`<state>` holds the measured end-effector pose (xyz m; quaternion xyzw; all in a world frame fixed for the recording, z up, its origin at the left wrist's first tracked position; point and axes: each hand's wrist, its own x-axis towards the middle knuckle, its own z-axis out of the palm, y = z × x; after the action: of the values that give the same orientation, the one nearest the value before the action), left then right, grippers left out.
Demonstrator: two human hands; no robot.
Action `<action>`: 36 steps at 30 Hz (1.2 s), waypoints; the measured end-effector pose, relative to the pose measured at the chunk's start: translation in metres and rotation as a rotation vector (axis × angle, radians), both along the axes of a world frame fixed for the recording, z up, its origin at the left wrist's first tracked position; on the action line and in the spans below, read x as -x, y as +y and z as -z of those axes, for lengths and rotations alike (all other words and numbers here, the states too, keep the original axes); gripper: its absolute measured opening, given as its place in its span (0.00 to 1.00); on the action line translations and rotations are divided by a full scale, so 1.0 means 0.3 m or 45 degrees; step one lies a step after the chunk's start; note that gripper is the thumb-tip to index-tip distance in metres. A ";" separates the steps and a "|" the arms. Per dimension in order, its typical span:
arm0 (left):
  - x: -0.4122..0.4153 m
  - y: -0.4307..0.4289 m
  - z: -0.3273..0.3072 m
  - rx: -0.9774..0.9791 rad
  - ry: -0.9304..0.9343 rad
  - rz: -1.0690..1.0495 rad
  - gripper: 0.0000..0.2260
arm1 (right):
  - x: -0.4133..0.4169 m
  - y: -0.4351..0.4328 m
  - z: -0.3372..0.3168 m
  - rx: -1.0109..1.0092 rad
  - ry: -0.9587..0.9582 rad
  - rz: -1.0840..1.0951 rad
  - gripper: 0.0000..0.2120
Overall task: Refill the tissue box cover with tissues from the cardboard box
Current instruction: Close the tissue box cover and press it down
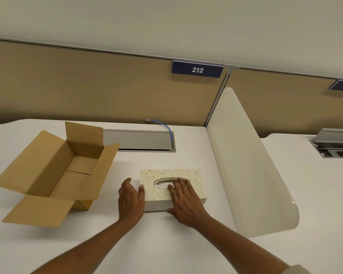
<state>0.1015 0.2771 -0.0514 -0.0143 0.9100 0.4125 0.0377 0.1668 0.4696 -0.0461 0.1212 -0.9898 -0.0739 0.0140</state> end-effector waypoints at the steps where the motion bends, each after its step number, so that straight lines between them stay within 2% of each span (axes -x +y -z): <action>1: 0.013 -0.001 -0.004 -0.064 -0.128 -0.104 0.19 | 0.013 -0.011 -0.003 -0.007 0.012 -0.026 0.38; 4: 0.037 -0.021 0.010 -0.190 -0.428 -0.259 0.17 | 0.048 -0.029 -0.007 -0.015 0.057 -0.118 0.34; 8: 0.041 -0.040 0.026 -0.457 -0.565 -0.298 0.16 | 0.081 -0.026 -0.022 -0.039 0.136 -0.207 0.28; 20: 0.026 -0.042 0.028 -0.572 -0.594 -0.092 0.15 | 0.143 -0.009 -0.041 -0.016 0.268 -0.276 0.26; 25: 0.000 -0.041 -0.008 -0.769 -0.551 0.076 0.18 | 0.157 -0.001 -0.055 0.014 0.239 -0.284 0.23; 27: -0.012 -0.035 -0.014 -0.788 -0.553 0.153 0.21 | 0.162 0.001 -0.057 0.036 0.249 -0.290 0.23; 31: -0.027 -0.028 -0.001 -0.870 -0.555 0.132 0.27 | 0.175 0.008 -0.060 0.069 0.269 -0.294 0.23; 34: -0.034 -0.023 -0.007 -0.908 -0.595 0.116 0.48 | 0.182 0.011 -0.061 0.078 0.260 -0.290 0.23; 36: -0.037 -0.017 -0.008 -0.938 -0.583 0.106 0.55 | 0.183 0.013 -0.061 0.084 0.253 -0.290 0.23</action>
<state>0.1126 0.2720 -0.0491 -0.0544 0.6700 0.6940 0.2578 0.1119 0.4735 -0.0277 0.2244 -0.9652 -0.0508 0.1243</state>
